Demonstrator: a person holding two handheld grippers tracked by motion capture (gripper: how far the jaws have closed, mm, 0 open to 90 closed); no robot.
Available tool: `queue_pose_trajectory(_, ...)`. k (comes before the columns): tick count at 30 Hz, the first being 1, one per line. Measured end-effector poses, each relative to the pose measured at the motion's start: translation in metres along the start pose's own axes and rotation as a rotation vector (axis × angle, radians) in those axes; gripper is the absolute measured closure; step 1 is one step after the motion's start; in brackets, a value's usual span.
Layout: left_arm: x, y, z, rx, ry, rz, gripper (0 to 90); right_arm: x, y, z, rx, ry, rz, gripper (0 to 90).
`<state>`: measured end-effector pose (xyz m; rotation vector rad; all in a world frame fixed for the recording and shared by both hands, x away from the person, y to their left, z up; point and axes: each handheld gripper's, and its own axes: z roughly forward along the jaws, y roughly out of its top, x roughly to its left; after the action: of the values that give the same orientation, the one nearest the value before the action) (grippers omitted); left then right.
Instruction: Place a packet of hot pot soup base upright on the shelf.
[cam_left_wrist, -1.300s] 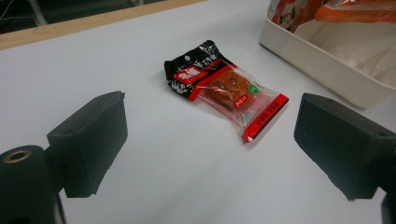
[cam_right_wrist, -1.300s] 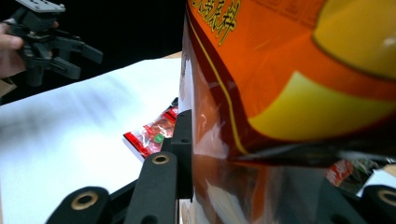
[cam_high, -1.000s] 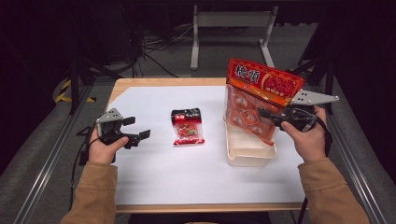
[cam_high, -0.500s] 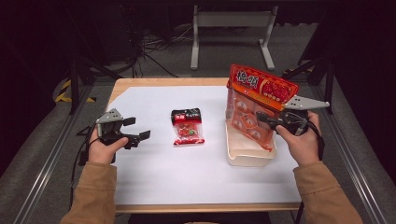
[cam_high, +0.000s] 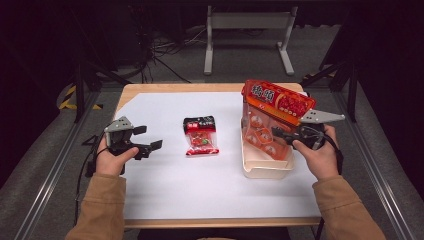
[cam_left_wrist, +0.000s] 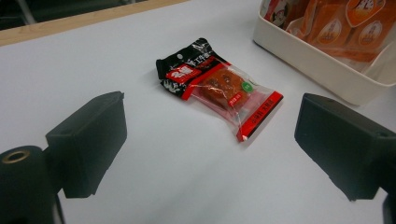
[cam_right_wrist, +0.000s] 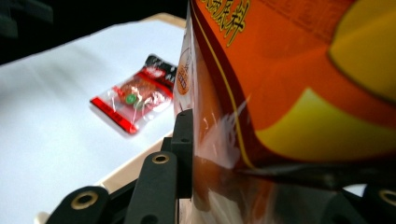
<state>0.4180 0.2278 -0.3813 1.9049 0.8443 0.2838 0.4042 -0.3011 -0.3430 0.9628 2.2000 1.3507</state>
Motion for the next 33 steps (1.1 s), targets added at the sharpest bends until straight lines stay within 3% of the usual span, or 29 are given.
queue_pose_trajectory(7,0.0,0.0,0.0,-0.001,-0.001,0.002,10.1,0.0,-0.013,0.016,0.042,0.023,-0.027,70.3)
queue_pose_trajectory(13,0.0,-0.001,0.001,-0.008,-0.01,-0.001,8.9,-0.009,-0.024,0.015,0.038,0.03,0.037,70.3)
queue_pose_trajectory(17,-0.001,-0.001,0.004,-0.015,-0.032,-0.062,6.3,-0.012,-0.03,0.013,0.021,0.039,0.054,70.3)
queue_pose_trajectory(25,-0.003,-0.002,0.011,-0.013,-0.041,-0.052,5.0,-0.011,-0.031,0.012,0.017,0.022,0.053,69.4)
queue_pose_trajectory(27,-0.003,-0.003,0.013,-0.027,-0.03,-0.063,4.7,-0.01,-0.031,0.011,0.015,0.002,0.022,65.4)
queue_pose_trajectory(30,-0.004,-0.004,0.014,-0.047,-0.012,-0.058,5.8,-0.008,-0.03,0.009,0.01,-0.013,0.025,60.4)
queue_pose_trajectory(31,-0.006,-0.004,0.015,-0.057,-0.005,-0.047,7.6,-0.007,-0.03,0.006,-0.007,-0.022,0.026,52.8)
queue_pose_trajectory(33,-0.007,-0.004,0.015,-0.056,-0.004,-0.039,10.2,-0.006,-0.028,0.002,-0.021,-0.037,0.021,46.8)
